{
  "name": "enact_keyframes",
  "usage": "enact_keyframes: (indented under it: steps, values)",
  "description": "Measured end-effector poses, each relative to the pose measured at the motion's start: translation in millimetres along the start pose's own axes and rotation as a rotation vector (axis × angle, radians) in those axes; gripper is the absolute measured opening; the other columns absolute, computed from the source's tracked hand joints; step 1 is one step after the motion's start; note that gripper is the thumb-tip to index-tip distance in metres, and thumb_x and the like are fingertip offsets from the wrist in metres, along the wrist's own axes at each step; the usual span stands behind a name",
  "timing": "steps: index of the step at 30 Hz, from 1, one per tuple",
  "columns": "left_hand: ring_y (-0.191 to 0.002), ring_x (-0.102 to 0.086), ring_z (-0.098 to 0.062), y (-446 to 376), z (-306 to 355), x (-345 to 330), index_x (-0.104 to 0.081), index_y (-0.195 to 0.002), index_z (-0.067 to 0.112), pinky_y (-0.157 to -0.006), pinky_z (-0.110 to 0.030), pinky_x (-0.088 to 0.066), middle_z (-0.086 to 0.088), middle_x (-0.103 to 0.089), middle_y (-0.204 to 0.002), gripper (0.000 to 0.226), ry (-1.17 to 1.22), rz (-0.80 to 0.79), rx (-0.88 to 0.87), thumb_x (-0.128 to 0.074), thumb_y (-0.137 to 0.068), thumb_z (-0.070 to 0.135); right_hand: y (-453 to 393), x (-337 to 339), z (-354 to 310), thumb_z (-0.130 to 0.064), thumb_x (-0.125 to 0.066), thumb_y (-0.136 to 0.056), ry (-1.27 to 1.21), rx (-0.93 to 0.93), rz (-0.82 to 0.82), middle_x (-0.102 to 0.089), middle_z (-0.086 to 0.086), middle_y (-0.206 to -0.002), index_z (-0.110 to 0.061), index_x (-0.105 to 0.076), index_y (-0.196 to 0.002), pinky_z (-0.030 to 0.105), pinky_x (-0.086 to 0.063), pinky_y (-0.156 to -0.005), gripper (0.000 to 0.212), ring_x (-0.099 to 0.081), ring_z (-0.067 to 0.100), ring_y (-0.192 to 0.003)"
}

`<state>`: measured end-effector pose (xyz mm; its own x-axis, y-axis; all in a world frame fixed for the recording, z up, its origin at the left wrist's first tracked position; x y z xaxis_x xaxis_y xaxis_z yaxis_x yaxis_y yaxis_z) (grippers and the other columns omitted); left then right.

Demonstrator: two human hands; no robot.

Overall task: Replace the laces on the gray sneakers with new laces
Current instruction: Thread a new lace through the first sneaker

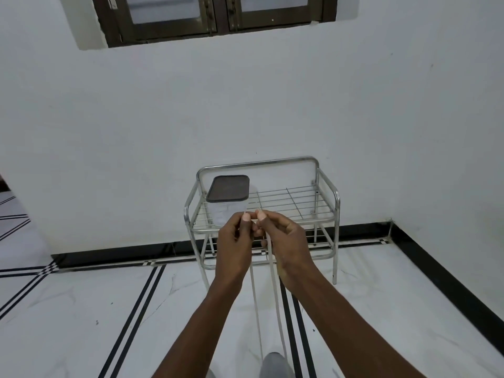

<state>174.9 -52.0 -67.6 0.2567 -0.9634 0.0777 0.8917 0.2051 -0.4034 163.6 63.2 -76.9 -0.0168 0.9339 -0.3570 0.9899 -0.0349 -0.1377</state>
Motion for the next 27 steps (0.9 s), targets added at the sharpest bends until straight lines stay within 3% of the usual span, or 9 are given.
enact_keyframes:
  steps: [4,7,10,16,20,24,27]
  values:
    - [-0.092,-0.071,-0.010,3,-11,0,-0.070,-0.108,0.023,-0.080,-0.025,-0.059,0.004,-0.074,-0.094,0.027,0.003,-0.011,0.013,-0.045,-0.109,0.033,1,7,7,-0.027,-0.070,-0.093,0.004,0.008,-0.006,-0.077,0.006,-0.097,-0.018,-0.076,-0.109,0.027,-0.057,-0.078,0.019,-0.073,0.019,-0.092]
    - [-0.091,-0.071,-0.012,11,-25,-2,-0.072,-0.107,0.023,-0.084,-0.029,-0.058,0.002,-0.075,-0.092,0.027,0.006,-0.012,0.045,-0.047,-0.108,0.033,3,14,22,-0.024,-0.070,-0.093,0.006,-0.013,-0.011,-0.077,0.008,-0.100,-0.015,-0.075,-0.111,0.033,-0.059,-0.088,0.021,-0.072,0.025,-0.100]
    - [-0.095,-0.071,-0.005,21,-36,-5,-0.075,-0.109,0.025,-0.087,-0.024,-0.056,0.008,-0.077,-0.096,0.025,0.001,-0.026,0.057,-0.052,-0.107,0.033,8,24,34,-0.019,-0.069,-0.094,0.008,-0.028,-0.007,-0.075,0.011,-0.106,-0.010,-0.074,-0.112,0.037,-0.057,-0.095,0.021,-0.071,0.021,-0.101]
    - [-0.103,-0.067,-0.005,45,-86,0,-0.077,-0.114,0.024,-0.091,-0.029,-0.052,0.007,-0.075,-0.110,0.025,-0.098,-0.015,0.165,-0.058,-0.103,0.036,24,57,67,-0.017,-0.072,-0.092,0.161,-0.111,0.039,-0.072,0.005,-0.089,-0.012,-0.073,-0.108,0.035,-0.056,-0.084,0.017,-0.067,0.015,-0.084]
    - [-0.081,-0.065,-0.006,91,-141,4,-0.077,-0.113,0.024,-0.083,-0.034,-0.056,0.006,-0.075,-0.097,0.022,-0.130,-0.033,0.283,-0.062,-0.101,0.034,48,94,120,-0.025,-0.075,-0.090,0.324,-0.187,0.030,-0.074,0.002,-0.084,-0.012,-0.076,-0.101,0.034,-0.058,-0.081,0.017,-0.069,0.013,-0.078]
    - [-0.081,-0.071,-0.015,145,-207,7,-0.077,-0.109,0.019,-0.087,-0.045,-0.061,0.001,-0.076,-0.085,0.019,-0.156,-0.033,0.464,-0.066,-0.099,0.031,78,134,186,-0.025,-0.075,-0.089,0.475,-0.272,0.014,-0.076,0.001,-0.085,-0.015,-0.077,-0.095,0.035,-0.059,-0.081,0.012,-0.073,0.020,-0.080]
    - [-0.082,-0.075,-0.018,186,-251,14,-0.077,-0.105,0.013,-0.090,-0.045,-0.060,-0.003,-0.077,-0.083,0.016,-0.157,0.001,0.569,-0.067,-0.099,0.024,99,163,226,-0.020,-0.073,-0.090,0.556,-0.318,0.027,-0.075,0.001,-0.081,-0.013,-0.077,-0.092,0.023,-0.057,-0.067,0.009,-0.070,0.008,-0.068]
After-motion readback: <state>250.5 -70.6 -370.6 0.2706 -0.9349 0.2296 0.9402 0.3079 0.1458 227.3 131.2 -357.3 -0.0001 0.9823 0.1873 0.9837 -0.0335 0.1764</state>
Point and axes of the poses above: each hand's wrist, its own y-axis away from the middle knuckle, its own x-axis out of the back of the hand, z = x × y, the point moved 5 cm from there along -y, towards the middle knuckle
